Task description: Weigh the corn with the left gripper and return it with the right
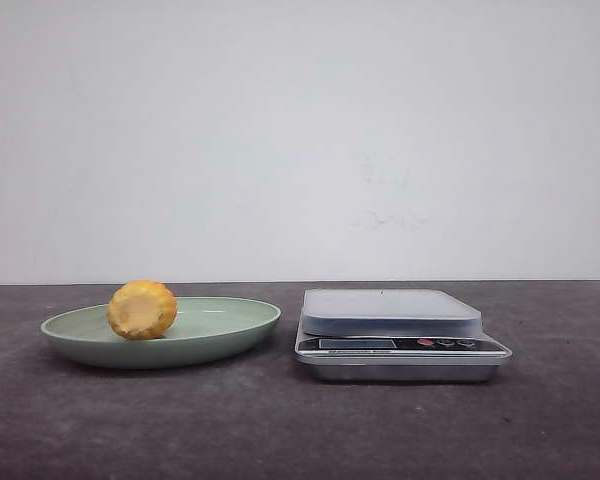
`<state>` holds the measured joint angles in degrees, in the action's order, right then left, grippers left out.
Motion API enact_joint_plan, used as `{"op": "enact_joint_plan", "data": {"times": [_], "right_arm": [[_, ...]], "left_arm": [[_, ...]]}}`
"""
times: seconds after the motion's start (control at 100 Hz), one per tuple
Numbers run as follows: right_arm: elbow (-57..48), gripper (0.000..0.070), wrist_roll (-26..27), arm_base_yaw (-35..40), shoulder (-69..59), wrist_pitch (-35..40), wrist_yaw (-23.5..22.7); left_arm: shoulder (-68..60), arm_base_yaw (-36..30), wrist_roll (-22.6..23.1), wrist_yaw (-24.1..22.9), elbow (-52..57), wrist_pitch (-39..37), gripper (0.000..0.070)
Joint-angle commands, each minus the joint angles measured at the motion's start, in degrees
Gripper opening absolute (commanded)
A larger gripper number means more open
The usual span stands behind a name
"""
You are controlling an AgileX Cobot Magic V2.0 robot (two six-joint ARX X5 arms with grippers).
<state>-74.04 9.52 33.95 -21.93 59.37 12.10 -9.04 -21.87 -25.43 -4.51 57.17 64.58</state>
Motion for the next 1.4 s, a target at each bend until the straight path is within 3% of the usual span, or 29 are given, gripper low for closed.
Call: {"op": "enact_joint_plan", "data": {"times": [0.0, 0.12, 0.2, 0.23, 0.24, 0.27, 0.3, 0.31, 0.35, 1.19, 1.39], "right_arm": [[3.32, 0.0556, 1.03, -0.22, 2.62, -0.17, -0.13], [10.86, 0.0554, 1.36, -1.18, 7.54, -0.81, -1.09], [15.13, 0.0514, 2.64, -1.55, 9.64, -2.32, -2.62], [16.41, 0.0438, 3.04, -1.62, 10.19, -3.02, -3.15], [17.03, 0.0376, 3.26, -1.64, 10.40, -3.41, -3.21], [17.90, 0.0274, 3.52, -1.62, 10.69, -3.89, -3.28], [18.60, 0.0038, 3.58, -1.62, 10.91, -4.15, -3.21], [18.80, 0.0000, 3.56, -1.64, 10.91, -4.26, -3.19], [19.47, 0.0026, 3.56, -1.64, 10.91, -5.20, -3.06], [20.02, 0.0010, 3.52, -1.62, 10.88, -7.52, -3.43], [20.02, 0.0011, 3.52, -1.62, 10.88, -7.52, -3.43]], "left_arm": [[0.17, -0.11, 0.72, 0.09, -0.20, -1.09, 0.0490], [0.17, -0.11, 1.05, 0.22, -2.80, -2.84, 0.0368], [0.17, -0.11, 1.03, 0.52, -4.48, -3.96, 0.0242], [0.17, -0.11, 1.01, 0.52, -5.01, -4.35, 0.0161], [0.17, -0.11, 1.01, 0.50, -5.16, -4.46, 0.0130], [0.17, -0.11, 1.07, 0.50, -5.60, -4.81, 0.0026], [0.17, -0.11, 1.22, 0.50, -5.95, -5.38, 0.0000], [0.17, -0.11, 1.29, 0.50, -6.05, -5.55, 0.0007], [0.17, -0.11, 1.68, 0.50, -6.34, -6.16, 0.0008], [0.63, -0.09, 2.25, 0.48, -6.43, -7.43, 0.0010], [0.98, 7.65, 3.96, -0.42, -9.27, -9.92, 0.0010]]}}
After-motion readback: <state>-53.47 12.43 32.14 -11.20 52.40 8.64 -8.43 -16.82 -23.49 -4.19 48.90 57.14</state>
